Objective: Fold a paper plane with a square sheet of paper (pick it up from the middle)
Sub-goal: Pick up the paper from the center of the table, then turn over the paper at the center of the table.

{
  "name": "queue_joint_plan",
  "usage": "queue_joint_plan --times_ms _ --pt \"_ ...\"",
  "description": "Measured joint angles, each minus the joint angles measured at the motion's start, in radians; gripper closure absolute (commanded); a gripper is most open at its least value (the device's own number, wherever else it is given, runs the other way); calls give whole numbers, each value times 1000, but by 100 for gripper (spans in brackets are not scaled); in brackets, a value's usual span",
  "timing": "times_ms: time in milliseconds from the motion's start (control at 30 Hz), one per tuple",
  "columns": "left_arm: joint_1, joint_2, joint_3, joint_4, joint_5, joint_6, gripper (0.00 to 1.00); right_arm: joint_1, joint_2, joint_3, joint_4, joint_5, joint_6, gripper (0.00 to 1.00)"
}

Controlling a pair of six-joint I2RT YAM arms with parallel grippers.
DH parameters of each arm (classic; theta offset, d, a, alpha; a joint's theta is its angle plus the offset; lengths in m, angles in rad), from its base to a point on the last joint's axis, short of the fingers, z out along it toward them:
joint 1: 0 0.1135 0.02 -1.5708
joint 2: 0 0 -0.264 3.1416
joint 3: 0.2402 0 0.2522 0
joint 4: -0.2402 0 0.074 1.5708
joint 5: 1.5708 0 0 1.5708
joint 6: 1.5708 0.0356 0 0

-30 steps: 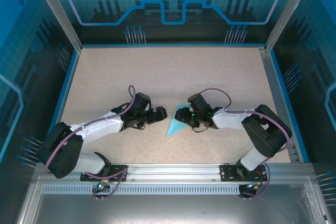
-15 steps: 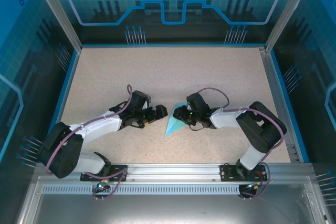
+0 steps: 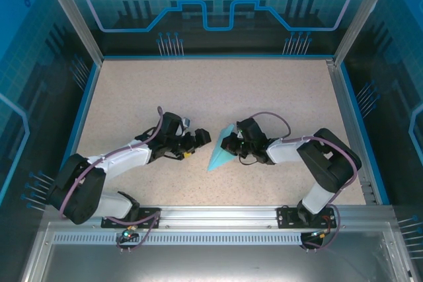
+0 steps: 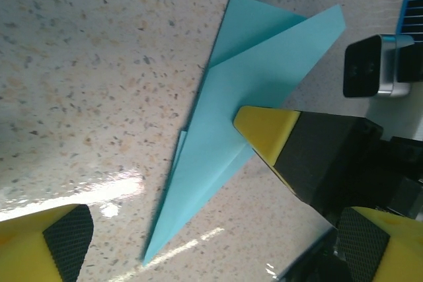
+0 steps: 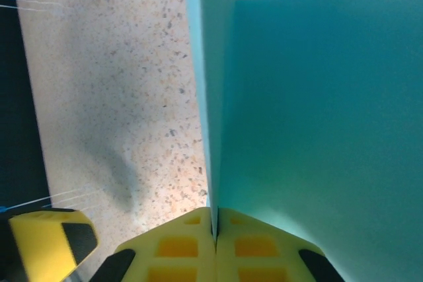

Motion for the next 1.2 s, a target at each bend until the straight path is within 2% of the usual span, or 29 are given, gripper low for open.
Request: queue_joint_plan --times_ms 200,533,800,867,933,1200 --pt "35 5 -7 76 109 -27 2 -66 -56 -11 82 -126 -13 97" --pt "40 5 -20 254 266 -84 2 -186 -191 -11 154 -341 -13 98" --pt "34 10 -54 484 360 -190 10 -193 -203 -3 181 -443 39 97" --pt "27 10 -54 526 373 -202 13 -194 -203 1 191 -461 53 97" --pt "19 10 -54 555 382 -218 23 -194 -203 8 197 -477 62 97" --pt "14 39 -54 618 396 -248 49 -194 -177 23 224 -530 84 96"
